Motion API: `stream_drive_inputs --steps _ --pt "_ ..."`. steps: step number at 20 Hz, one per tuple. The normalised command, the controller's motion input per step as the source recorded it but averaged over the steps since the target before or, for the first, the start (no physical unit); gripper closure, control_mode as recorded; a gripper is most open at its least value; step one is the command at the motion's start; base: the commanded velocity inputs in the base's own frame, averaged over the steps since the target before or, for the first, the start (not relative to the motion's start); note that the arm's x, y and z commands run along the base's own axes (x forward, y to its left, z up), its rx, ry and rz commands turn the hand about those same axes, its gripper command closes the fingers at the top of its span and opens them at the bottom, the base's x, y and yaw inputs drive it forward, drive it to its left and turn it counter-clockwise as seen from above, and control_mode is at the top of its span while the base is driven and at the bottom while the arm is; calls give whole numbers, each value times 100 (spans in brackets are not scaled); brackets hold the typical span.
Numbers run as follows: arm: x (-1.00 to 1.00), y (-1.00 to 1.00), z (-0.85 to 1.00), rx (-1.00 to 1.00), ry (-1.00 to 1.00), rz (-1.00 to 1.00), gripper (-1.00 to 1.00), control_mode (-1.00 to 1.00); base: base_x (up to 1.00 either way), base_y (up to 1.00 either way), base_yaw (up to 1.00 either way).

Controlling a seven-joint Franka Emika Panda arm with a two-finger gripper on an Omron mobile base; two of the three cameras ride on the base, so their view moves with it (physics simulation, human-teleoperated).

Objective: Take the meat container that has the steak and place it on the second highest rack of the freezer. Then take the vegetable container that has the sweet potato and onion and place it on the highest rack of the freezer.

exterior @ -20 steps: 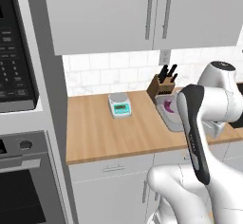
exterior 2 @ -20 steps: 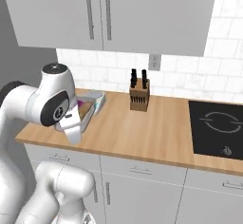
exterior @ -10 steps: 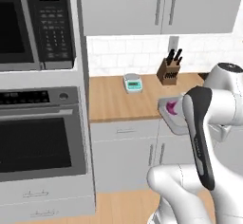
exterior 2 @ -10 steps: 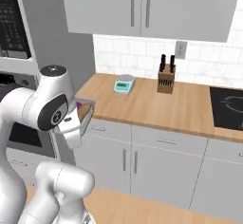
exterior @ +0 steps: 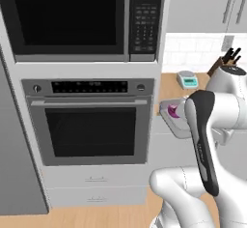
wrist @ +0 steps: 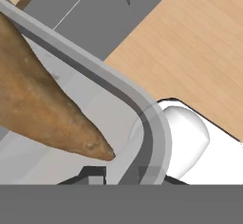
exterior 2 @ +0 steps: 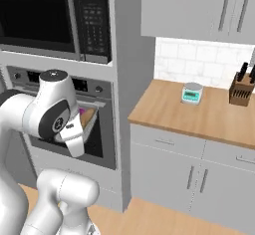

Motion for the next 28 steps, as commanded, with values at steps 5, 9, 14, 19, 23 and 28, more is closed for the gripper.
stream_drive_inputs --steps 5,9,14,19,23,28 --pt "0 0 0 0 0 0 100 100 0 100 0" --pt "0 0 0 0 0 0 100 100 0 100 -3" --pt "0 0 0 0 0 0 100 100 0 100 -8" --pt "0 0 0 0 0 0 100 100 -1 100 -8" --pt "0 0 0 0 0 0 100 100 0 100 -7" --pt "0 0 0 0 0 0 100 100 0 100 -7"
